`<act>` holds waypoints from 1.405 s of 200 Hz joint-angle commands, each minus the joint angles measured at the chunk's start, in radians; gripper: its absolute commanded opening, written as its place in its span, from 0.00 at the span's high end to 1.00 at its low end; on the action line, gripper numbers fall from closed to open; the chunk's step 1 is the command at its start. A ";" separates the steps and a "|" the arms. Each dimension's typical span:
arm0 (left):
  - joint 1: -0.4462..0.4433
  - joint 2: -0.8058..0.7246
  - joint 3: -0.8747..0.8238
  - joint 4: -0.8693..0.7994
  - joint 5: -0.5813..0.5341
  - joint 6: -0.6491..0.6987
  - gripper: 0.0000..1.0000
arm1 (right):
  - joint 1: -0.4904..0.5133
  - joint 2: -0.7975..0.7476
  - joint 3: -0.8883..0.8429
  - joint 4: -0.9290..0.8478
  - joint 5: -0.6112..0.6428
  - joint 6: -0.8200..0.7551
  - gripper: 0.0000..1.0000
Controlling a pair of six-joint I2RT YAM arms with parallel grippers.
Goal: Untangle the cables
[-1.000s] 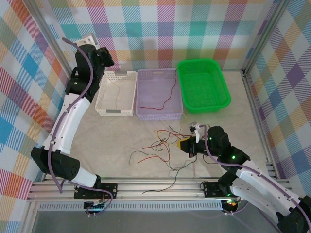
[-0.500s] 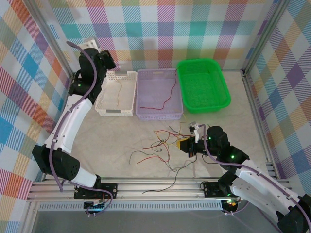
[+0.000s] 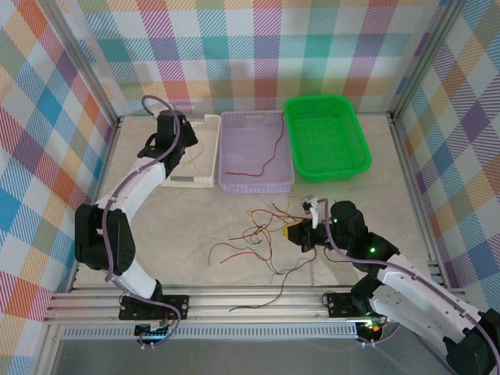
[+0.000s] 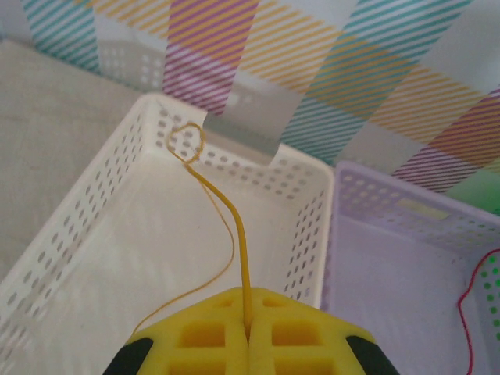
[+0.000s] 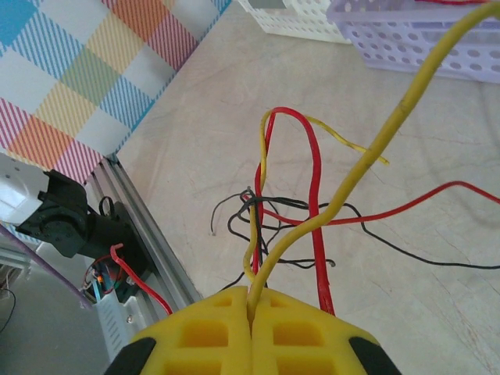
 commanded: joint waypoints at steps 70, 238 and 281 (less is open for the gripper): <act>0.081 0.171 0.101 -0.093 0.125 -0.087 0.84 | 0.017 -0.007 0.045 0.018 -0.017 0.012 1.00; 0.080 0.006 0.160 -0.345 0.295 -0.158 0.00 | 0.023 0.128 0.190 -0.072 0.048 0.032 1.00; 0.065 -0.075 0.127 -0.372 0.372 -0.213 0.00 | 0.023 0.128 0.205 -0.081 0.041 0.039 1.00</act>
